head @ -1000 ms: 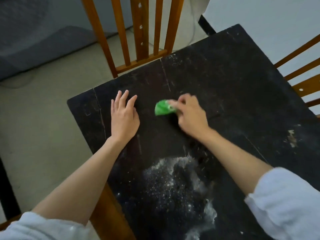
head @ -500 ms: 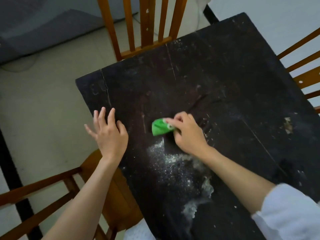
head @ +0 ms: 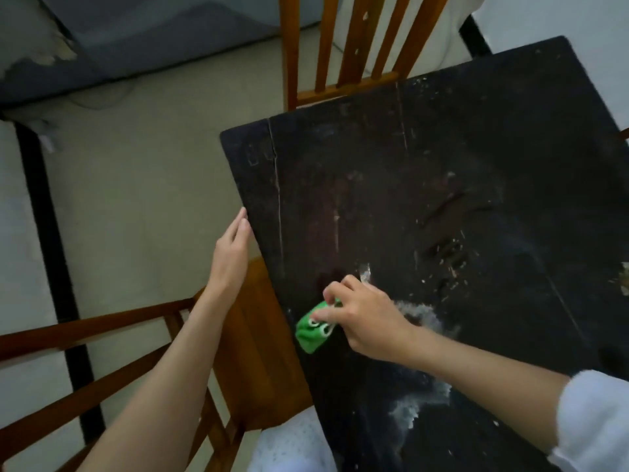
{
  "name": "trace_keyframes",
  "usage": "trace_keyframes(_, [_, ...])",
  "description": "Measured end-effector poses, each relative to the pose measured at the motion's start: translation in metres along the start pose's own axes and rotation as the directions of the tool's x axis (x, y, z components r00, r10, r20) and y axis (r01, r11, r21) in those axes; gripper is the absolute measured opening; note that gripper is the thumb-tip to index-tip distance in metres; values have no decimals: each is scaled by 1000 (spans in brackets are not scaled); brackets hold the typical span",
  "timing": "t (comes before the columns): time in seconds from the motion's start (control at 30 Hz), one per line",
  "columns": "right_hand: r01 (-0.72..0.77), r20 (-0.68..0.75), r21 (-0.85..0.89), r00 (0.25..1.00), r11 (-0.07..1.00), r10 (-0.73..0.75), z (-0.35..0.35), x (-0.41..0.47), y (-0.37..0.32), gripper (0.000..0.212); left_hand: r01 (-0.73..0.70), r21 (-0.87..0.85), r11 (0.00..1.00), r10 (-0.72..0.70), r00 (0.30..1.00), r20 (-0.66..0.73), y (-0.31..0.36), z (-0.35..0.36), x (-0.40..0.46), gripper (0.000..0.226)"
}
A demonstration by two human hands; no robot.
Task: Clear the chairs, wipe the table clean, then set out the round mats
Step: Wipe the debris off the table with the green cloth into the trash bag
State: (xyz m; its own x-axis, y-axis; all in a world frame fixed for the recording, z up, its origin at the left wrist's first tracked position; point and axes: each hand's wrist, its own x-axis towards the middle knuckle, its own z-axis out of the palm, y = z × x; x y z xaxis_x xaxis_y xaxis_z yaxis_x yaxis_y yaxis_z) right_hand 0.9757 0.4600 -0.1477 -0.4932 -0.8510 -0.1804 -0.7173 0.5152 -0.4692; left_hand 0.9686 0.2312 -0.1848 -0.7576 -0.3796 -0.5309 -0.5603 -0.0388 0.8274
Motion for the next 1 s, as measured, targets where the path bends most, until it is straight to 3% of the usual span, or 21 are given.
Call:
trace_keyframes(0.2, [-129,-186,-61,976,990,115,-19,96,10,39,180,-157,971,-160,978,131,-10,-17,-8,59])
trace_keyframes(0.3, [-121,-177,-77,978,990,106,-2,106,0,38,211,-191,959,-188,974,130,-19,-23,-12,60])
trace_keyframes(0.43, [73,-56,-103,995,992,-79,24,21,-6,42,179,-117,977,-163,977,135,-24,-18,-22,50])
trace_keyframes(0.53, [149,138,-105,981,983,-134,25,-45,-8,46,-6,120,993,2,1000,31,-25,4,-42,45])
trace_keyframes(0.6, [173,183,-104,971,979,-153,13,-61,-5,45,-189,438,879,201,979,18,-31,17,-58,53])
trace_keyframes(0.7, [-14,-60,-92,998,996,8,-6,-36,15,35,-313,718,622,317,939,134,-42,34,-71,55])
trace_keyframes(0.77, [-191,-262,-78,951,978,165,-18,3,34,41,-292,789,540,303,942,142,-46,40,-73,55])
trace_keyframes(0.87, [-432,-262,-50,876,900,406,-31,48,54,43,-249,846,471,299,947,113,-47,43,-73,54])
trace_keyframes(0.93, [-458,-237,-45,868,888,436,-23,40,56,43,-232,863,449,295,950,102,-46,44,-74,53])
trace_keyframes(1.0, [-364,-239,-71,910,929,338,-5,-3,42,42,-223,870,440,305,948,89,-45,46,-76,52])
